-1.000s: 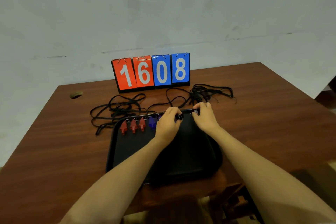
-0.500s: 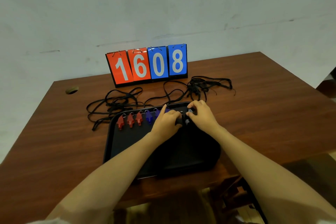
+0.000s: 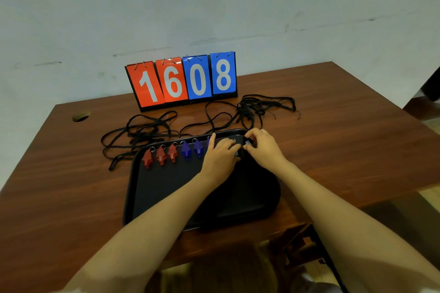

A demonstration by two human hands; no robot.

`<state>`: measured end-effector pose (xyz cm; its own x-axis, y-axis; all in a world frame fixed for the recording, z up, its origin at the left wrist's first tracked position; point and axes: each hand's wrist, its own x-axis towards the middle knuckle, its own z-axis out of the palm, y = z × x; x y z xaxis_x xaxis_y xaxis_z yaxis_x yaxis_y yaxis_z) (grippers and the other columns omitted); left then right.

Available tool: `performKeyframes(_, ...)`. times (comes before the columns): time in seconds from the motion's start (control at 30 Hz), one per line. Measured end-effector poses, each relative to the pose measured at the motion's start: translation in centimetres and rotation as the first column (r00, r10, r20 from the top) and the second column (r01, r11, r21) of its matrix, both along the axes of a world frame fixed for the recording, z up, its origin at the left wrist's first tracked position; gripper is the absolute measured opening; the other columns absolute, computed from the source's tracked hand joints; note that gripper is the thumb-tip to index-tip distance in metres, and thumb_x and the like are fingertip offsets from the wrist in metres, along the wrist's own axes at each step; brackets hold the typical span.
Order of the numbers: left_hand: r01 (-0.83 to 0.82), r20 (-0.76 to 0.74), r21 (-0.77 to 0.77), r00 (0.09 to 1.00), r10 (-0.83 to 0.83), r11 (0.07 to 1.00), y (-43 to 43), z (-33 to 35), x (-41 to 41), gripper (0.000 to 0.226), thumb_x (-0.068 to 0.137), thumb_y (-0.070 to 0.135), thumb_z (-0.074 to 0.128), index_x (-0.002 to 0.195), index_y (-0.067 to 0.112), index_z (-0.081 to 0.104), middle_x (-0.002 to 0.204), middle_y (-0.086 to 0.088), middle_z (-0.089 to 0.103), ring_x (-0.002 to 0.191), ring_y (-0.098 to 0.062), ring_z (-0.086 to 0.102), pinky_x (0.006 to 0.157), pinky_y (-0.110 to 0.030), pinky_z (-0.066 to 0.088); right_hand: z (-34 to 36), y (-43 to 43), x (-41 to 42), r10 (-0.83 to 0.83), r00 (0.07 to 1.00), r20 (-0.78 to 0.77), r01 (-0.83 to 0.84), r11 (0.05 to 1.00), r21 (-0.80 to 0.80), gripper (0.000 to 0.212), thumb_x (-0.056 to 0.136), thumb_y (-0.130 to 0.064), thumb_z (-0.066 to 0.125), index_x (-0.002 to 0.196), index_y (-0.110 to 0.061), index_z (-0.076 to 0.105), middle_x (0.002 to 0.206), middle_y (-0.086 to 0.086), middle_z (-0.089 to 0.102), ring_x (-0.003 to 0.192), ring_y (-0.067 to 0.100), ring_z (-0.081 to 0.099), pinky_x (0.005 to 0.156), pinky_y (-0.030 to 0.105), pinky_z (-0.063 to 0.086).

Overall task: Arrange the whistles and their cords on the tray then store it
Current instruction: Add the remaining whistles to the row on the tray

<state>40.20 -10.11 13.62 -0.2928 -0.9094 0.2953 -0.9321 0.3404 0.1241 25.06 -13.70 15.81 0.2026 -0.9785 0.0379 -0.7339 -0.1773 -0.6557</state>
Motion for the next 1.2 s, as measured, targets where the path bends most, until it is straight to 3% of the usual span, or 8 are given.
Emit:
performKeyframes(0.1,-0.082,0.009,-0.011,0.997,0.082,0.997,-0.4,0.2,0.8,0.038,0.084,0.021,0.066,0.121,0.010,0.062,0.124,-0.010,0.063,0.124,-0.027,0.053,0.116,-0.051,0.007,-0.2,0.0,0.3,0.049,0.999,0.018,-0.049,0.999,0.009,0.028,0.088,-0.017,0.062,0.115,-0.014,0.055,0.106,0.000,0.047,0.101,0.019,0.052,0.083,0.029,0.043)
performKeyframes(0.27,-0.212,0.032,0.070,0.977,0.211,0.975,-0.9,0.6,1.9,0.040,0.093,0.033,0.052,0.129,0.015,0.052,0.136,0.001,0.053,0.134,-0.015,0.040,0.119,-0.045,-0.002,-0.8,-0.2,1.5,0.097,0.995,0.032,-0.097,0.995,0.002,0.026,0.086,-0.013,0.065,0.111,-0.011,0.057,0.100,0.002,0.051,0.089,0.018,0.053,0.078,0.027,0.044)
performKeyframes(0.5,-0.204,0.004,0.124,0.979,0.205,0.971,-1.2,0.8,2.0,0.041,0.093,0.033,0.052,0.132,0.018,0.051,0.141,0.002,0.050,0.139,-0.014,0.035,0.118,-0.046,-0.004,-1.4,-1.0,2.2,0.058,0.995,-0.080,-0.062,0.997,-0.050,0.024,0.089,-0.019,0.062,0.111,-0.013,0.057,0.107,0.006,0.059,0.103,0.023,0.053,0.079,0.033,0.044)
performKeyframes(0.7,-0.204,-0.024,0.126,0.978,0.209,0.971,-1.2,0.7,2.1,0.041,0.093,0.032,0.053,0.131,0.019,0.052,0.139,0.003,0.052,0.138,-0.013,0.036,0.118,-0.046,-0.005,-1.6,-1.1,2.5,0.070,0.981,-0.183,-0.081,0.995,-0.051,0.038,0.092,-0.023,0.057,0.130,-0.018,0.052,0.123,0.008,0.056,0.121,0.026,0.046,0.096,0.038,0.045)
performKeyframes(0.97,-0.190,-0.044,0.146,0.979,0.198,0.971,-1.1,0.9,1.8,0.041,0.093,0.027,0.053,0.133,0.017,0.049,0.140,0.001,0.051,0.139,-0.015,0.035,0.118,-0.047,-0.003,-1.5,-1.2,2.8,0.096,0.960,-0.262,-0.115,0.992,-0.056,0.042,0.094,-0.019,0.052,0.136,-0.017,0.048,0.128,0.010,0.053,0.124,0.028,0.045,0.100,0.039,0.043)
performKeyframes(1.2,-0.187,-0.064,0.132,0.978,0.197,0.973,-0.9,0.9,1.7,0.040,0.091,0.024,0.056,0.130,0.015,0.050,0.135,-0.001,0.054,0.136,-0.015,0.039,0.118,-0.048,-0.002,-1.6,-1.0,2.8,0.106,0.968,-0.226,-0.115,0.993,-0.027,0.044,0.093,-0.016,0.053,0.136,-0.017,0.048,0.130,0.010,0.048,0.122,0.029,0.046,0.095,0.041,0.047)
